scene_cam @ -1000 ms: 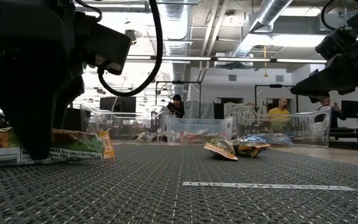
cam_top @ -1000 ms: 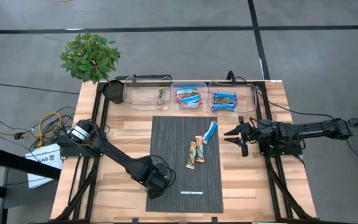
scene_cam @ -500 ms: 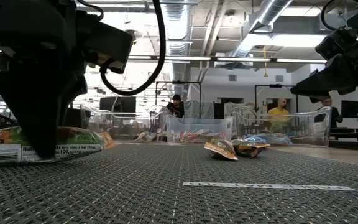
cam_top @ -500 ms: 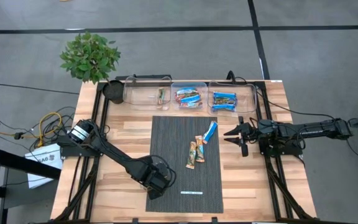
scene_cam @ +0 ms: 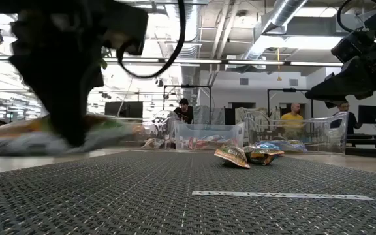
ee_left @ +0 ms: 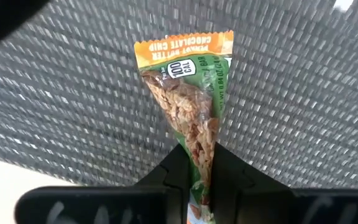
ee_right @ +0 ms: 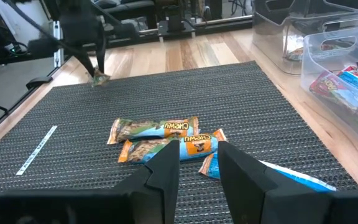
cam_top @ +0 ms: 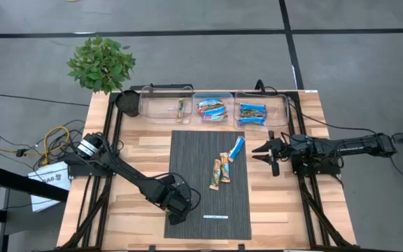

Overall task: Pick and place Granola Bars by type
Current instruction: Put the orange granola bar into the left transparent bin

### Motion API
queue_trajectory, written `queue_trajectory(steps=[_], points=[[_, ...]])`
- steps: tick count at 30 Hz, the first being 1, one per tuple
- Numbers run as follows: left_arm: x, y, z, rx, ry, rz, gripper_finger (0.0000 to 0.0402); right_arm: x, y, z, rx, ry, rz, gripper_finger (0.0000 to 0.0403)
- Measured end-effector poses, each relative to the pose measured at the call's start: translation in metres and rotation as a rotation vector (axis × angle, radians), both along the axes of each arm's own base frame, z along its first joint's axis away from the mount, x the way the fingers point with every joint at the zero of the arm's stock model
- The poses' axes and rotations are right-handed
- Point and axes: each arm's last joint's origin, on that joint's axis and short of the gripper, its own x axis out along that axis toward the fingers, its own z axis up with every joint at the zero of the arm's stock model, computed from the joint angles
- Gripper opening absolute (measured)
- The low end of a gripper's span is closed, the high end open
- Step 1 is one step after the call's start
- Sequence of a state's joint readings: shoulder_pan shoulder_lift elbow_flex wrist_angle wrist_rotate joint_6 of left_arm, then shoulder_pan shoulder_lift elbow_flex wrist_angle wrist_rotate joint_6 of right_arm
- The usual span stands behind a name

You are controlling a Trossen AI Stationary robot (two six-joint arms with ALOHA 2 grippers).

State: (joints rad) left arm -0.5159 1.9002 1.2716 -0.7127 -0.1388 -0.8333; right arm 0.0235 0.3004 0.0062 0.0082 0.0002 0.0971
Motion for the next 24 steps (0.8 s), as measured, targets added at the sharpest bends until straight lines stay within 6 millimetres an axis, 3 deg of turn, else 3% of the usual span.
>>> queue_trajectory(steps=[12,24], points=[[0.016,0.022,0.04,0.196,-0.335,0.054,0.0031,0.0,0.0,0.0,0.0,0.0,0.0,0.0102],[0.033,0.083,0.068,0.503,-0.444,0.119,0.003,0.0,0.0,0.0,0.0,0.0,0.0,0.0102]])
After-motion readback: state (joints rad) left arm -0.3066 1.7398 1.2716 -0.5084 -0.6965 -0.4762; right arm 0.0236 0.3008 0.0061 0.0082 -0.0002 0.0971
